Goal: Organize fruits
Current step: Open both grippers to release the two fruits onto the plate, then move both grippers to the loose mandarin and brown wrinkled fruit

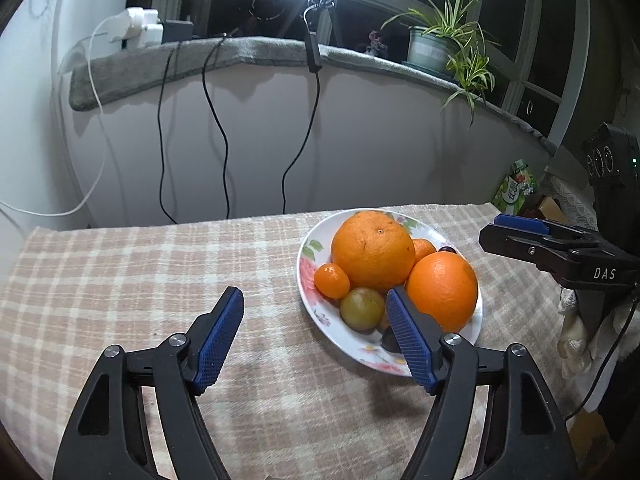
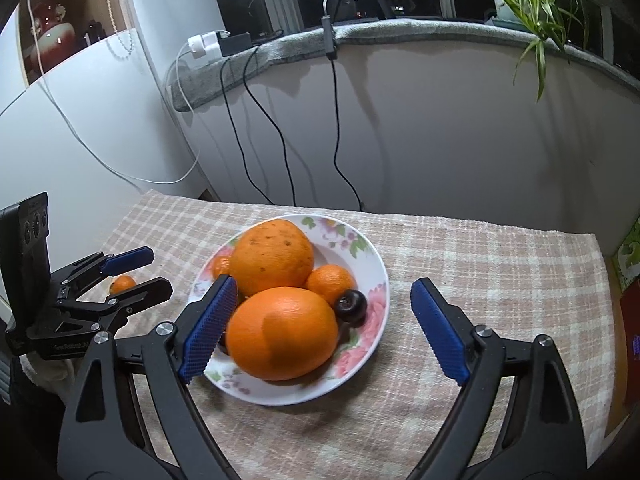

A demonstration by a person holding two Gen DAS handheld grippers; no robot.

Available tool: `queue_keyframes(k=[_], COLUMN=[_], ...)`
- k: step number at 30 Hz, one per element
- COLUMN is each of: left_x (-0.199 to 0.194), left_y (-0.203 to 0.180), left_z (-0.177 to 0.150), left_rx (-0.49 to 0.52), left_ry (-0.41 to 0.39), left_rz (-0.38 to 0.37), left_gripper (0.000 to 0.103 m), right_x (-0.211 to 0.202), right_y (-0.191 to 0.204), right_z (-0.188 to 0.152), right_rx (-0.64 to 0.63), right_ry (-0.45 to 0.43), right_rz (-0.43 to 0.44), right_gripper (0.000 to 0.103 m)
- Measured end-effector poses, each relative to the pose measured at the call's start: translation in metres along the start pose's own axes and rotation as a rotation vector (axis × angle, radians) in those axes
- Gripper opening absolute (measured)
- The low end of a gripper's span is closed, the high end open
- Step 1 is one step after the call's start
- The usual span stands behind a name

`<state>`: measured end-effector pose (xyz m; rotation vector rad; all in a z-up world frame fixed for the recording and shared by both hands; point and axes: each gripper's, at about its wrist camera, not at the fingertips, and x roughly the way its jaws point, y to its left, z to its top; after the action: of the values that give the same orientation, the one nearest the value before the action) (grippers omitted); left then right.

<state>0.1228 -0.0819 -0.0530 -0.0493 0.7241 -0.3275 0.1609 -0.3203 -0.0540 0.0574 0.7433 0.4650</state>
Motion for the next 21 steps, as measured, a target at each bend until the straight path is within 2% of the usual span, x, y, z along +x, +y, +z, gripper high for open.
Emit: queue_keyframes(k=[10,21], left_x=[-0.027,-0.059], left_y=[0.009,0.052], left_z=[-0.004,-0.021], left_rx=[-0.006,-0.067], left_ry=[-0.045,-0.060], left_rz=[0.031,0.102], left_gripper=[0.074,0.074], right_x=[-0.009,-0.002], right_y=[0.032,0.081], right_z=[0.002,-0.001], right_rx=[-0.057,-0.137], right_ry=[-0.030,-0.025], right_rz=[0.041,0.136], right_gripper=[0.091,0.091])
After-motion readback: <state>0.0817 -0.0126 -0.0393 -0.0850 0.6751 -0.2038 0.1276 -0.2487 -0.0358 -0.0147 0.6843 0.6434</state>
